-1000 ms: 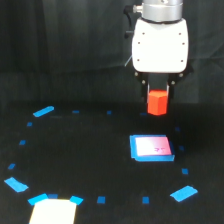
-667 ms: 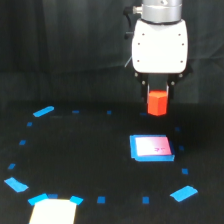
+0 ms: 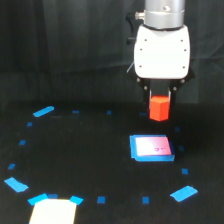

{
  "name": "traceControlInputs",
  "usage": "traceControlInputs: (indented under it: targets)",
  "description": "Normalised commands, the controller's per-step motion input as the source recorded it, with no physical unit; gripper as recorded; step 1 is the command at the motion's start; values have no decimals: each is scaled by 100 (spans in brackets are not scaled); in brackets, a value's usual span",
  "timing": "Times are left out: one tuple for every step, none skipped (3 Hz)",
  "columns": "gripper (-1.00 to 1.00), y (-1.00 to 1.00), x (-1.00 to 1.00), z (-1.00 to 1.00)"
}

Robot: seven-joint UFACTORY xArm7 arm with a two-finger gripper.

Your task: Pick up the red object from the table

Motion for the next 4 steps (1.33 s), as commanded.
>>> traceControlInputs:
  targets:
    - [-93,3,23,13]
    - [-100,-28,-2,47]
    - [-100,23,-11,37]
    - [-100,-16,-50,45]
